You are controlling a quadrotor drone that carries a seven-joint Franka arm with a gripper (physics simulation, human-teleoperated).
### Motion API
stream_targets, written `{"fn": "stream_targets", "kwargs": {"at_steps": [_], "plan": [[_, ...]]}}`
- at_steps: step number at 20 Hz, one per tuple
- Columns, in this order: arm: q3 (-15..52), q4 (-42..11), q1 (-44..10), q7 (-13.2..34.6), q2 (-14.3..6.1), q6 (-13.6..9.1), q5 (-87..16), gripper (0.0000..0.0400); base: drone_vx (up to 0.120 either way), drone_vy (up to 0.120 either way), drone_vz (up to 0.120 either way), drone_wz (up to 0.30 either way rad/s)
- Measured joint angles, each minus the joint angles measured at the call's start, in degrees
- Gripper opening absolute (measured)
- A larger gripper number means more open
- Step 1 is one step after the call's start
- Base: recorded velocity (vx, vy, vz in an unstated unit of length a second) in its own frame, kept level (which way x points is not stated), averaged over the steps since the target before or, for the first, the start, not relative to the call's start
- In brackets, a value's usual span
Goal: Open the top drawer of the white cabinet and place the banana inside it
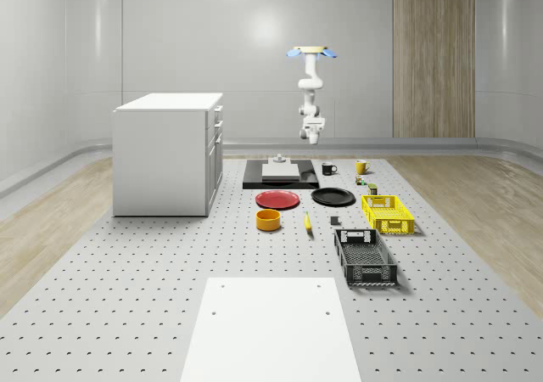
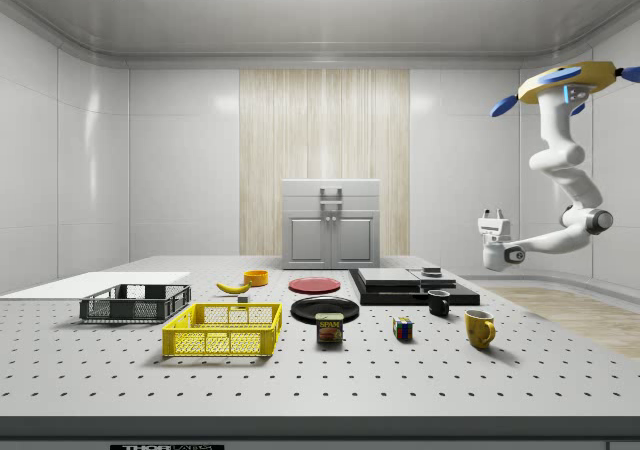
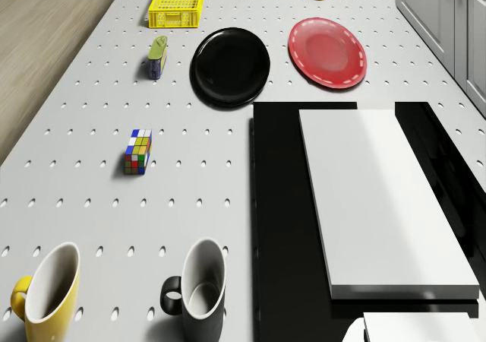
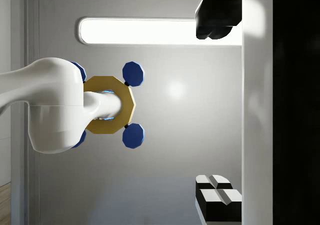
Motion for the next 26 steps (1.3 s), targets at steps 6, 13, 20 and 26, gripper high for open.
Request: {"fn": "stream_targets", "kwargs": {"at_steps": [6,13,20,26], "plan": [[-19.91,-5.74,4.56,-4.79,-0.43,-0.34,31.03,0.04,0.12,-0.12,0.04,0.0],[-34.12,-16.0,11.0,-8.54,-2.37,0.25,52.27,0.04,0.12,-0.12,0.12,0.0],[-39.26,-19.9,15.46,-9.25,-4.48,1.95,57.68,0.04,0.12,-0.12,0.12,0.0],[-41.48,-21.1,18.35,-8.86,-6.21,3.71,58.28,0.04,0.12,-0.12,0.12,0.0]]}}
